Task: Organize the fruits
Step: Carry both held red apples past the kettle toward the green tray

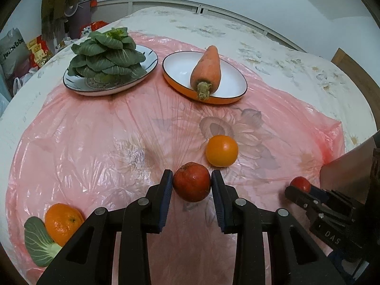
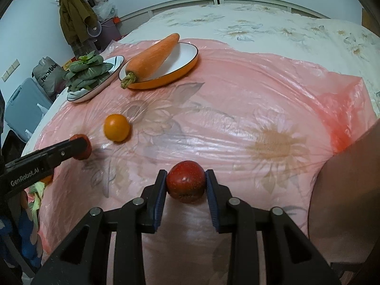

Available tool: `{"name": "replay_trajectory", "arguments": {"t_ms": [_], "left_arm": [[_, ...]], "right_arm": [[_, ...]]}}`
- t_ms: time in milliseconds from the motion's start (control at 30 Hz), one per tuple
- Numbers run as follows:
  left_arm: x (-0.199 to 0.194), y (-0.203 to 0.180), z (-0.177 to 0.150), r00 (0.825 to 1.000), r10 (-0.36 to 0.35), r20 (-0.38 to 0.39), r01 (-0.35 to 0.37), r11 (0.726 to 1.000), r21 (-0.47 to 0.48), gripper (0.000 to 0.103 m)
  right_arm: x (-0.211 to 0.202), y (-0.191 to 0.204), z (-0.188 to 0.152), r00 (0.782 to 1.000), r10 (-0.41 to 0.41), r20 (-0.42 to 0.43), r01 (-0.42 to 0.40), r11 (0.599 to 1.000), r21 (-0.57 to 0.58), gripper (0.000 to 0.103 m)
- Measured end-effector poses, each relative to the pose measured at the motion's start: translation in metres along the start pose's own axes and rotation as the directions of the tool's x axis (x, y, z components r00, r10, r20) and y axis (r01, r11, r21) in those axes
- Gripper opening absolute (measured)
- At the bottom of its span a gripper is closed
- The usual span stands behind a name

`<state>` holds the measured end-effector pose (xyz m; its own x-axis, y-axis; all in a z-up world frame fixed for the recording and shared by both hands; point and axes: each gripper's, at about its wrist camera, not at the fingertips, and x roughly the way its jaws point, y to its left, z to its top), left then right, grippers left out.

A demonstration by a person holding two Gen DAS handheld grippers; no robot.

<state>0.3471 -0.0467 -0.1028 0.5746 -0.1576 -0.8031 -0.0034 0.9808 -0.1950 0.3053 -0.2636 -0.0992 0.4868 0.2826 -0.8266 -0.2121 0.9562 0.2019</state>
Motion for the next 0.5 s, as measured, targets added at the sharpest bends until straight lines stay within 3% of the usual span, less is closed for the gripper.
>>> {"name": "replay_trajectory", "arguments": {"t_ms": [500], "left_arm": [[-0.009, 0.004, -0.019, 0.999, -0.033, -0.013, 0.033, 0.999, -0.005, 0.028]], "right_arm": [[-0.01, 0.003, -0.023, 1.0, 0.014, -0.015, -0.014, 1.0, 0.018, 0.05]]}}
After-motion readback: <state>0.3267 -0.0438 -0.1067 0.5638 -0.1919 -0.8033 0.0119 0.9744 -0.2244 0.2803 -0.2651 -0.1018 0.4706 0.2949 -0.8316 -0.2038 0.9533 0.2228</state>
